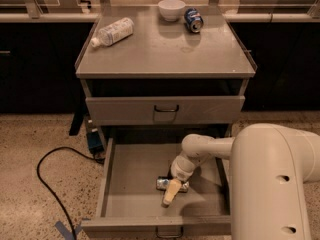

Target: Place redbull can into middle drawer

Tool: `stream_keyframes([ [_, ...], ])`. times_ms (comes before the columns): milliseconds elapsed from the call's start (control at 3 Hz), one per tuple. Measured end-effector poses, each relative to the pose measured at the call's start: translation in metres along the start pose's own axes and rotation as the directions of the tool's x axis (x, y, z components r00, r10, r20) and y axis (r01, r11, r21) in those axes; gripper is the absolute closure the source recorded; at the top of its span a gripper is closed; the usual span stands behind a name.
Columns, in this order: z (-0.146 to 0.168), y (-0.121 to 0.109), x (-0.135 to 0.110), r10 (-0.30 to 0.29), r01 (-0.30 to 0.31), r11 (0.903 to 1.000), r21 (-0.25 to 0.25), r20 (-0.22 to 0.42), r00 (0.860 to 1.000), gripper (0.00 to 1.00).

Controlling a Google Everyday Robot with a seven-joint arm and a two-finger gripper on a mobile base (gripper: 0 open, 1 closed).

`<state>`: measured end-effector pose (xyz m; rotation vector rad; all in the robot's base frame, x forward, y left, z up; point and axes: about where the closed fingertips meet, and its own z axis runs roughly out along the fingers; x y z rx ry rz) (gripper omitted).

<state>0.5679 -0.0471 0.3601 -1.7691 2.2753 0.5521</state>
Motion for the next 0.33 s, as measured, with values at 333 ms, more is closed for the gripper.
stream_keyframes([
  [333,0.0000,0.0000,0.0000,0.000,0.000,1.0000,0.000,0.000,1.000,0.00],
])
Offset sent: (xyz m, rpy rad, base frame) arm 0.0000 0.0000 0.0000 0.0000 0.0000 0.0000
